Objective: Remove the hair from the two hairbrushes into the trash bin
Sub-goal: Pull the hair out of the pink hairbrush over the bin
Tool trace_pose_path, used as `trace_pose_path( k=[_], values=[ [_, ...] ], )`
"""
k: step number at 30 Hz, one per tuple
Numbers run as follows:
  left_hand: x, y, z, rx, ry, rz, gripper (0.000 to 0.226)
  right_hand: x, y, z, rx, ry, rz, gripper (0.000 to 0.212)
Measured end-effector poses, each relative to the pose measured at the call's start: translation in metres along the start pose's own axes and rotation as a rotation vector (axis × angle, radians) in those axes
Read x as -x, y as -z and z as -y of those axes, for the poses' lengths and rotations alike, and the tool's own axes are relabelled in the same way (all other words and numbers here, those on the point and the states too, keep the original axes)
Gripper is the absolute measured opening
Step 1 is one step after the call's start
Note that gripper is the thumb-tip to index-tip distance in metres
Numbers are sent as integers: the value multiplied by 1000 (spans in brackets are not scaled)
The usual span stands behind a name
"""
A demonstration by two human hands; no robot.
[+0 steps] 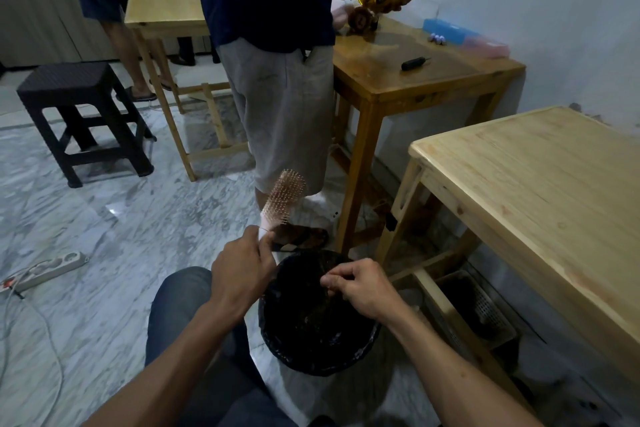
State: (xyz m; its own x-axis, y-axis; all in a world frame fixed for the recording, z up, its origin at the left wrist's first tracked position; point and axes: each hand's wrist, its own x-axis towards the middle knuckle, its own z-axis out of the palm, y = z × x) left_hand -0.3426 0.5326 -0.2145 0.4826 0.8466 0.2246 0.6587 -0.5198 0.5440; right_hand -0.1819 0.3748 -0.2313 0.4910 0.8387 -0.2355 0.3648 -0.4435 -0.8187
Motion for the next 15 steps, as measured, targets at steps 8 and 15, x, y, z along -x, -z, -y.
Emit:
trace_pose_path(
  k=[8,15],
  values=[
    [9,6,0,-47,-130,28,27,-13,0,5,96,-66,150,76],
    [16,3,-2,-78,-286,42,34,-18,8,33,-528,-17,97,59]
  ],
)
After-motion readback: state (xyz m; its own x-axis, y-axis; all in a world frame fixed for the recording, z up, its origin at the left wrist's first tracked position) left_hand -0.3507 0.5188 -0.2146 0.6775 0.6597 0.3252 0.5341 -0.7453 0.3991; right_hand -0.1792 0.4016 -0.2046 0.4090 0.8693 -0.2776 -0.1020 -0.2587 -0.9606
